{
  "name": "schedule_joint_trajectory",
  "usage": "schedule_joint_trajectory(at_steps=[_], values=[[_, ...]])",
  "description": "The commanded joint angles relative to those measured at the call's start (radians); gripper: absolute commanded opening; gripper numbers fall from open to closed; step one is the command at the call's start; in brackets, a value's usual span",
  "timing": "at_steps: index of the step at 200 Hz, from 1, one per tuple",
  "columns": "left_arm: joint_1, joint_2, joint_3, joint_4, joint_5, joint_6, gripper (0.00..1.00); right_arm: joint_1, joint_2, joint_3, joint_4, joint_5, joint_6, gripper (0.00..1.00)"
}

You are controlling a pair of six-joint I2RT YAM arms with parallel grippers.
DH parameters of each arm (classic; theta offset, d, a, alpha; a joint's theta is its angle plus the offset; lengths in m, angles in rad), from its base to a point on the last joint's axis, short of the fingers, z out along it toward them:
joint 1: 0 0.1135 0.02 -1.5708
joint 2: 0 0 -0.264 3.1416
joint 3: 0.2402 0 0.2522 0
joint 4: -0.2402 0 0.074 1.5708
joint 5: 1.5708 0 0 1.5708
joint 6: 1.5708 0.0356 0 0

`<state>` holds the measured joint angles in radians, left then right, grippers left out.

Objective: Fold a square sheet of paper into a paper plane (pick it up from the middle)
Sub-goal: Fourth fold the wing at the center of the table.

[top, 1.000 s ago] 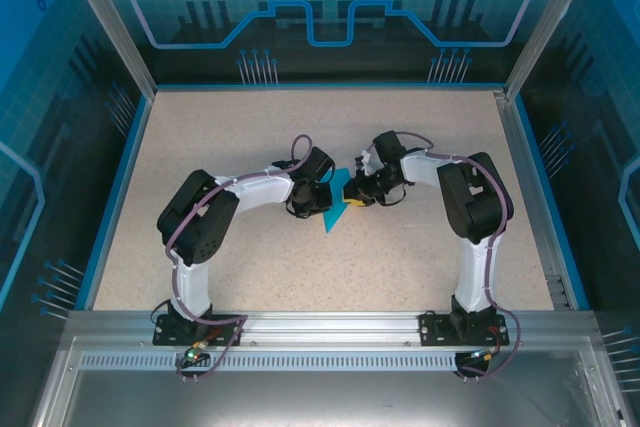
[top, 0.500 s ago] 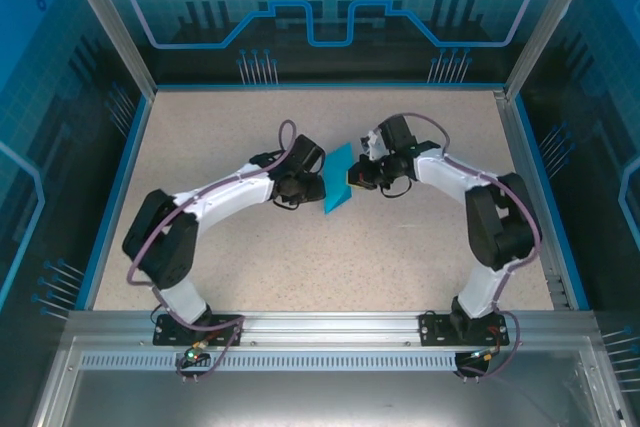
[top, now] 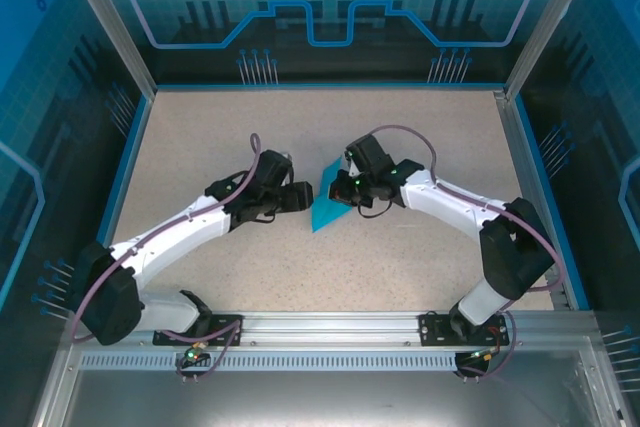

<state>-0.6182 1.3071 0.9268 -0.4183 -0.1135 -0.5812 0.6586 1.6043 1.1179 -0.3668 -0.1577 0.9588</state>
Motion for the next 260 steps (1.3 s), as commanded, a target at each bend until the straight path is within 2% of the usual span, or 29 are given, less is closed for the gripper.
schedule_joint_trajectory(at_steps=[1,23,45,82,127,162,184,211,260], values=[[-0.004,-0.040,-0.095,0.150,0.084,0.106,0.73,0.036,-0.008,-0.027,-0.007,0.125,0.202,0.01],[-0.005,-0.053,-0.195,0.288,0.114,0.178,0.82,0.062,0.007,-0.032,-0.026,0.170,0.282,0.01],[-0.004,-0.046,-0.273,0.429,0.166,0.252,0.83,0.068,0.028,-0.041,-0.055,0.182,0.364,0.00],[-0.003,-0.024,-0.338,0.570,0.278,0.335,0.77,0.068,0.063,-0.033,-0.085,0.180,0.436,0.00],[-0.006,0.031,-0.398,0.704,0.350,0.456,0.65,0.064,0.062,-0.053,-0.083,0.171,0.492,0.00],[-0.006,0.093,-0.404,0.787,0.398,0.524,0.61,0.037,0.068,-0.040,-0.087,0.128,0.502,0.00],[-0.005,0.129,-0.408,0.839,0.405,0.549,0.57,0.013,0.081,-0.011,-0.105,0.082,0.485,0.00],[-0.005,0.157,-0.414,0.870,0.391,0.581,0.56,0.001,0.080,-0.010,-0.091,0.063,0.469,0.00],[-0.005,0.235,-0.411,0.935,0.431,0.592,0.54,-0.026,0.130,0.012,-0.090,-0.023,0.457,0.00]])
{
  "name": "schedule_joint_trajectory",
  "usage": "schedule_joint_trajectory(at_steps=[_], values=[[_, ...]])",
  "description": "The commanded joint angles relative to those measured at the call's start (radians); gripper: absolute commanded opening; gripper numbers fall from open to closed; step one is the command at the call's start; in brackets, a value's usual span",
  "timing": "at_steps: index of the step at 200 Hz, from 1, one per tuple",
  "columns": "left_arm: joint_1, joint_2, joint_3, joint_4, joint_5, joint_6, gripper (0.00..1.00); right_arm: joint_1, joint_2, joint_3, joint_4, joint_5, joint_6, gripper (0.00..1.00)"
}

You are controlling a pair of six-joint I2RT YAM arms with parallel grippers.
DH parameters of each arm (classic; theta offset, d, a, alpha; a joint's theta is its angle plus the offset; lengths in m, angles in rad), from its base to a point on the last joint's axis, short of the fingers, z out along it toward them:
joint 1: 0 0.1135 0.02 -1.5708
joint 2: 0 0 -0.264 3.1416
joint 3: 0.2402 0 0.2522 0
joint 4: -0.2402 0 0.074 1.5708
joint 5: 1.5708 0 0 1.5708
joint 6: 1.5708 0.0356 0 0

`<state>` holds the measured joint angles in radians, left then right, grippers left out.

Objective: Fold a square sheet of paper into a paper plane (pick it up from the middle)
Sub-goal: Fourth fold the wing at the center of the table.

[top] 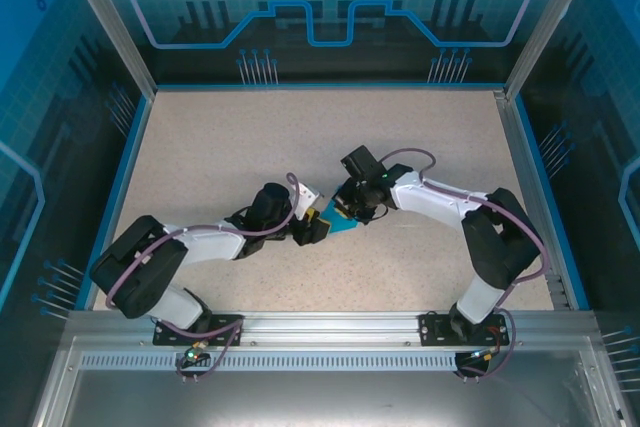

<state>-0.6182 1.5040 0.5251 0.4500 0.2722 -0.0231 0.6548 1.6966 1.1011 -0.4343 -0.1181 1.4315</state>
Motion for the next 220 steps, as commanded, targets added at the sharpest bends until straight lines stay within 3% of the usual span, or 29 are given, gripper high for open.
schedule_joint_trajectory(at_steps=[1,77,140,160,201,220], values=[[-0.005,0.040,-0.009,0.068,0.045,0.034,0.53,-0.022,0.039,0.030,-0.022,-0.063,-0.016,0.00],[-0.006,0.127,0.036,0.055,0.018,0.008,0.44,-0.049,0.061,0.042,-0.025,-0.104,-0.041,0.00],[-0.005,0.142,0.048,0.053,0.035,0.011,0.25,-0.067,0.072,0.050,-0.029,-0.143,-0.064,0.02],[-0.005,0.150,0.052,0.052,0.044,0.003,0.20,-0.076,0.071,0.053,-0.030,-0.156,-0.092,0.11],[-0.005,0.162,0.050,0.061,0.049,-0.078,0.14,-0.110,0.026,0.045,-0.011,-0.165,-0.248,0.44],[-0.005,0.160,0.046,0.075,0.051,-0.140,0.13,-0.126,-0.014,0.000,0.064,-0.194,-0.351,0.50]])
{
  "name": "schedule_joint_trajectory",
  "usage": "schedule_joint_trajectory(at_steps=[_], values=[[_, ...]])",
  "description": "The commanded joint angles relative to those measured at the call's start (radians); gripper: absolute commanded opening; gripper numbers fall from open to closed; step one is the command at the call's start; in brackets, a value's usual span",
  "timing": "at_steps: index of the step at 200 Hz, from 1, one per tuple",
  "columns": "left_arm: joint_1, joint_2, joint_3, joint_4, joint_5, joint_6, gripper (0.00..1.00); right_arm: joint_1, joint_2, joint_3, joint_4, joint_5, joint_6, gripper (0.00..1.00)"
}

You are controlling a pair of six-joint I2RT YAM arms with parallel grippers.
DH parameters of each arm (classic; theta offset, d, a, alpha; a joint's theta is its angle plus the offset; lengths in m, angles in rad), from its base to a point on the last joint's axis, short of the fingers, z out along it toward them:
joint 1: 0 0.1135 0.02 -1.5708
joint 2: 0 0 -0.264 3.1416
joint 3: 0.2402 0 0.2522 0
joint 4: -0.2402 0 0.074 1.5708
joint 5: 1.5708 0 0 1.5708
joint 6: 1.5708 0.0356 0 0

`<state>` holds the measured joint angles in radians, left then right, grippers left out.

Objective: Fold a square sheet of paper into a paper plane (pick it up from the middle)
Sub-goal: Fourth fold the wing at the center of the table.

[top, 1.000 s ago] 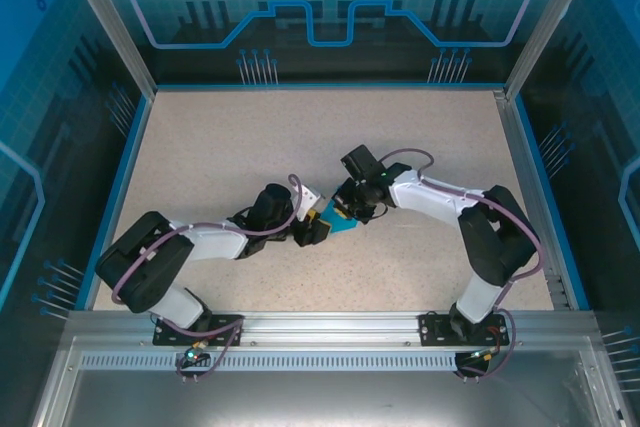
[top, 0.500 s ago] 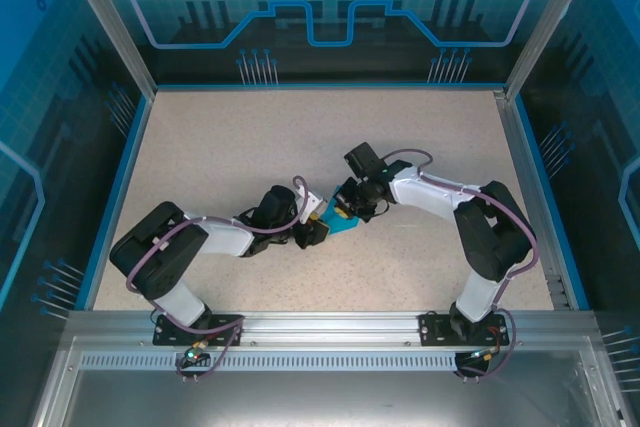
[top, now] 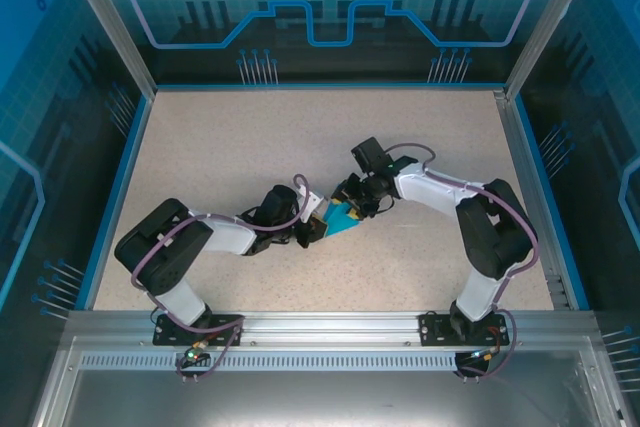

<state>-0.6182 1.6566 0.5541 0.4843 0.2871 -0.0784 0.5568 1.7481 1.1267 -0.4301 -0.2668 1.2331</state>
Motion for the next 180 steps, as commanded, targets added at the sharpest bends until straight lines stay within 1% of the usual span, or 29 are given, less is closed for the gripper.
schedule_joint_trajectory(at_steps=[1,26,47,86,107,125,146,180], values=[[-0.005,0.007,0.017,0.042,0.036,-0.089,0.13,-0.029,-0.067,-0.028,0.063,-0.047,-0.157,0.50],[-0.006,0.012,0.023,0.050,0.056,-0.175,0.12,-0.055,-0.121,-0.090,0.114,-0.063,-0.274,0.50],[-0.005,0.023,0.030,0.043,0.054,-0.246,0.11,-0.070,-0.176,-0.167,0.190,-0.068,-0.322,0.52],[-0.003,0.033,0.043,0.035,0.078,-0.340,0.10,-0.074,-0.160,-0.182,0.164,-0.069,-0.429,0.52],[-0.003,0.035,0.049,0.017,0.053,-0.413,0.08,-0.075,-0.139,-0.194,0.198,-0.092,-0.445,0.52],[-0.004,0.040,0.043,0.030,0.061,-0.458,0.08,-0.075,-0.106,-0.192,0.206,-0.093,-0.444,0.52],[-0.004,0.042,0.042,0.033,0.073,-0.482,0.08,-0.074,-0.066,-0.187,0.234,-0.127,-0.436,0.52],[-0.004,0.057,0.039,0.055,0.079,-0.532,0.07,-0.068,-0.026,-0.166,0.220,-0.121,-0.441,0.52]])
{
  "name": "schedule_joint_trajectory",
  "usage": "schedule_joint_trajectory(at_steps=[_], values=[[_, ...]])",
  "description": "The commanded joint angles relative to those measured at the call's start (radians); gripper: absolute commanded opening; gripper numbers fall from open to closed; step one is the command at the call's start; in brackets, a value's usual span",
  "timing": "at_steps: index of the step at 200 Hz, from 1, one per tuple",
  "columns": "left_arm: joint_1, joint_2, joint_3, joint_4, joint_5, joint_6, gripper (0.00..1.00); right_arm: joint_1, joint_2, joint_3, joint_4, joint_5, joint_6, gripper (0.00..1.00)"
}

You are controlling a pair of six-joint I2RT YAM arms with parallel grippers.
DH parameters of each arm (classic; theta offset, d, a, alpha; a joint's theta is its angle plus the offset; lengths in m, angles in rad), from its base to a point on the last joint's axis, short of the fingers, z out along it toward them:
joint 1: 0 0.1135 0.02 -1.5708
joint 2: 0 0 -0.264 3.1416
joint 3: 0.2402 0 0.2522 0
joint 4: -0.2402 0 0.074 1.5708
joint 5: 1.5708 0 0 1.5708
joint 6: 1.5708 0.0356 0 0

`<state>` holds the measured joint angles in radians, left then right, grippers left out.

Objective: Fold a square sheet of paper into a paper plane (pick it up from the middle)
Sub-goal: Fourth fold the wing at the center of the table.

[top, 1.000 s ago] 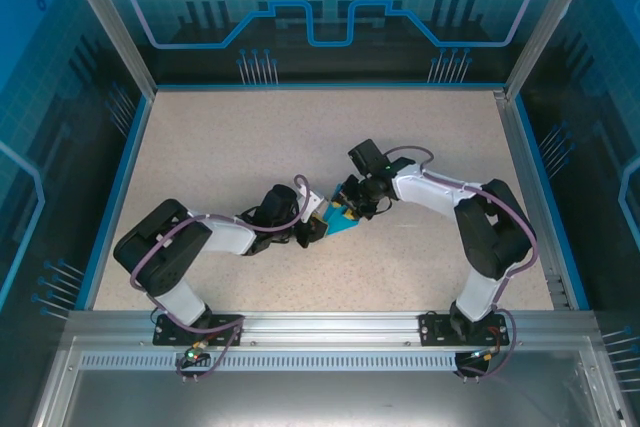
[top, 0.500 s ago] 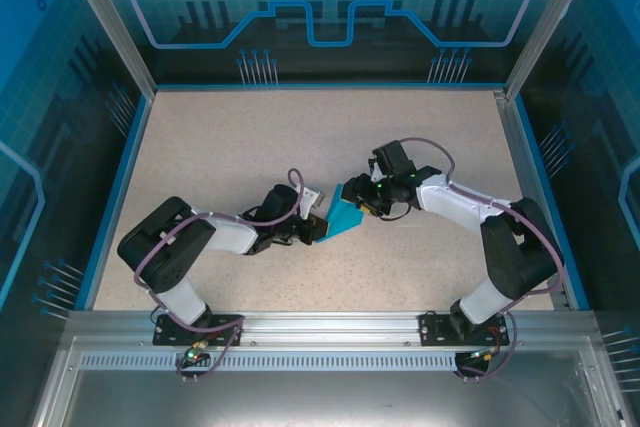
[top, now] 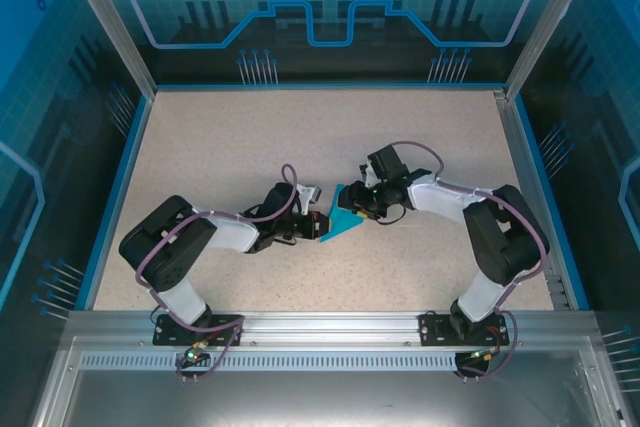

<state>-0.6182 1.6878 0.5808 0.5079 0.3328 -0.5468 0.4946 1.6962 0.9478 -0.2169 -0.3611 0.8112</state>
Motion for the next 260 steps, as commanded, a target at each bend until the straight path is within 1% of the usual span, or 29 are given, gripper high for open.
schedule_joint_trajectory(at_steps=[1,24,69,131,161,184,202,260], values=[[-0.004,0.027,0.011,0.032,0.033,-0.066,0.07,-0.005,0.026,0.014,0.007,-0.027,-0.018,0.52],[-0.004,0.043,0.013,0.037,0.037,-0.096,0.07,-0.006,0.050,0.024,0.001,-0.027,-0.014,0.52],[-0.004,0.057,0.012,0.037,0.040,-0.114,0.07,-0.004,0.089,0.054,-0.006,-0.028,-0.012,0.51],[-0.002,0.069,0.007,0.042,0.017,-0.141,0.05,0.001,0.130,0.081,-0.027,-0.020,-0.015,0.50],[0.006,0.070,-0.009,0.064,0.009,-0.172,0.05,0.001,0.115,0.067,-0.010,-0.018,-0.020,0.48],[0.020,0.060,-0.019,0.082,0.022,-0.191,0.05,0.002,0.083,0.048,0.022,-0.038,-0.027,0.53],[0.026,0.050,-0.021,0.082,0.032,-0.198,0.04,0.002,0.063,0.038,0.021,-0.041,-0.037,0.55],[0.047,0.036,-0.027,0.089,0.060,-0.250,0.04,0.000,0.046,-0.011,0.070,-0.036,-0.038,0.54]])
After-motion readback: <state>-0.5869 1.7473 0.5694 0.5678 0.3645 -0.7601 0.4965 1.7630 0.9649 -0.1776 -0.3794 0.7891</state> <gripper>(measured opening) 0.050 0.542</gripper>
